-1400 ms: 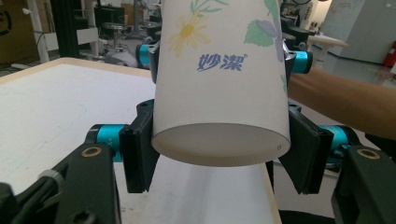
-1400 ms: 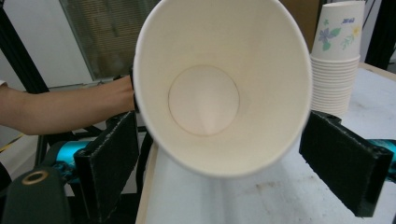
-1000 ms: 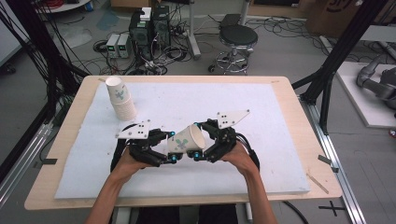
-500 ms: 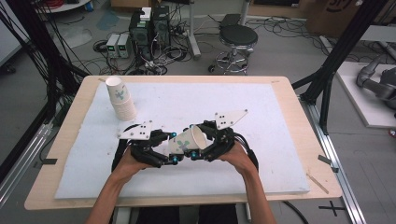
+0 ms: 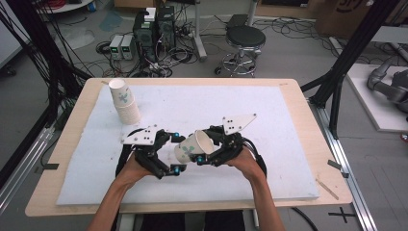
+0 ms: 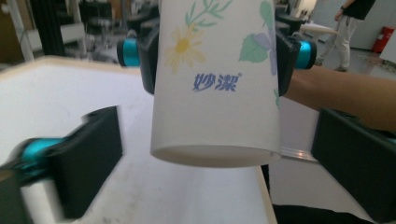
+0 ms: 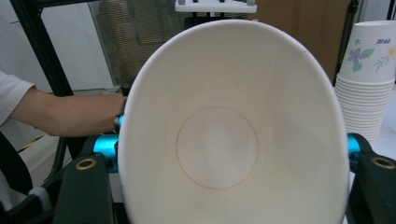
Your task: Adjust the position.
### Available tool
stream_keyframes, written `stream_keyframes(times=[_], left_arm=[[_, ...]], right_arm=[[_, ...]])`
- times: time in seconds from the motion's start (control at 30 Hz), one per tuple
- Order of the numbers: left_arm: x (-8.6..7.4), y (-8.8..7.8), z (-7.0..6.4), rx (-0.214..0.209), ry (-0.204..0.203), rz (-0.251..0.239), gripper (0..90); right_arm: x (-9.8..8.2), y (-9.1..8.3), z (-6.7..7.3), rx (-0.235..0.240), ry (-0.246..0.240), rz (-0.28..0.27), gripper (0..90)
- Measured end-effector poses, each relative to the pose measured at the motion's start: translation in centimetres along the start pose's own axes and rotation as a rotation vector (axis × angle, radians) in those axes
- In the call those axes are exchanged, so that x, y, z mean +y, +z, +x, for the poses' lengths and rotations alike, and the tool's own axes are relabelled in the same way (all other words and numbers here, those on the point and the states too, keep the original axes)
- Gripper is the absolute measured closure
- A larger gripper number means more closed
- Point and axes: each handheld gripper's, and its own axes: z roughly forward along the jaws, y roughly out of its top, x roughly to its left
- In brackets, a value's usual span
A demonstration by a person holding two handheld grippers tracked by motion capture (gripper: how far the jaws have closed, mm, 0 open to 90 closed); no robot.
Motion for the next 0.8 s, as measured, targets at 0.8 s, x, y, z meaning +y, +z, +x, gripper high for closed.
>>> stream_keyframes(times=[0.8], left_arm=[[-3.1,-6.5,-1.2,0.605,-0.056,0.127,1.7]], right_arm=[[1.7,-1.8,-1.4,-0.227,0.079,0.200,34.0]])
